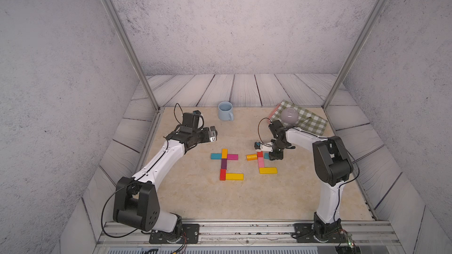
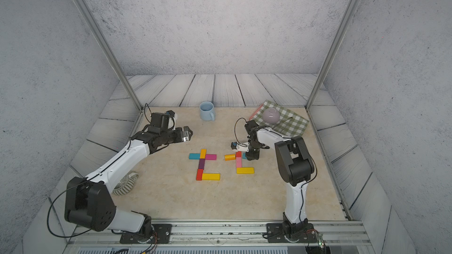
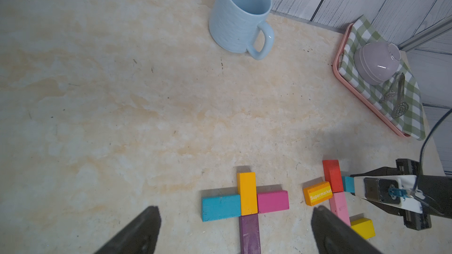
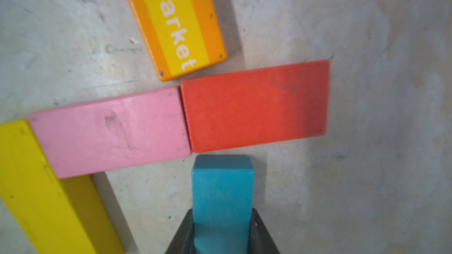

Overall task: Assemble the letter t with building blocks
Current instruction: Adjust the building block at the center of the board.

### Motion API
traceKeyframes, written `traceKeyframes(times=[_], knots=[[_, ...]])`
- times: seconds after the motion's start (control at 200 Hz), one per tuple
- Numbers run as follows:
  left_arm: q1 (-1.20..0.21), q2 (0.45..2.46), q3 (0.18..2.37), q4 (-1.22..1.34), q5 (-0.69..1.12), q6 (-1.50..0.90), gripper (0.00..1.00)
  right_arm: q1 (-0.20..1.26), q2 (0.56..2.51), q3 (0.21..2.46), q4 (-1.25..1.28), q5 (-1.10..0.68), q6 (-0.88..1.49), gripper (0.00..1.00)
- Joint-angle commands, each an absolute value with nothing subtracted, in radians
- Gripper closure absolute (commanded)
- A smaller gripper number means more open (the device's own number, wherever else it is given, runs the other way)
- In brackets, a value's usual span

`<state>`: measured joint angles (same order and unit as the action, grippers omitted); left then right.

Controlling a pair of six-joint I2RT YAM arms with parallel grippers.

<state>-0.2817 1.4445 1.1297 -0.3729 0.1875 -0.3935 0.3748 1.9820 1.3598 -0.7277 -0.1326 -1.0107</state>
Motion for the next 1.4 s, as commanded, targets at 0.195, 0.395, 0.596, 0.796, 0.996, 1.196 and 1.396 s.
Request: traceKeyframes(times=[0.195, 0.395, 0.596, 0.796, 0.996, 1.196, 1.396], knots=[[-0.273, 1.453, 1.125, -0.369, 0.182, -0.394, 0.01, 0.388, 2.023, 1.328, -0.702, -0.161, -1.052, 0.96], [-0.273, 1.453, 1.125, -0.37, 0.18, -0.394, 0.01, 0.396, 2.027, 1.33, -0.711, -0.17, -1.064, 0.96], [-0.273, 1.45, 1.123, -0.368, 0.176, -0.393, 0.01, 0.396, 2.005, 1.294, -0.698, -0.174, -1.099, 0.95], [-0.273, 1.45, 1.124, -0.37, 0.177, -0.394, 0.01, 0.397, 2.02, 1.304, -0.698, -0.15, -1.091, 0.91], [-0.273, 1.45, 1.124, -0.368, 0.175, -0.393, 0.01, 0.399, 2.02, 1.303, -0.676, -0.109, -1.071, 0.75], [-0.273, 1.448, 1.121, -0.37, 0.172, -0.392, 0.01, 0.398, 2.014, 1.303, -0.667, -0.078, -1.053, 0.51], [-0.273, 1.448, 1.121, -0.369, 0.169, -0.392, 0.01, 0.397, 1.999, 1.316, -0.684, -0.056, -1.05, 0.43]])
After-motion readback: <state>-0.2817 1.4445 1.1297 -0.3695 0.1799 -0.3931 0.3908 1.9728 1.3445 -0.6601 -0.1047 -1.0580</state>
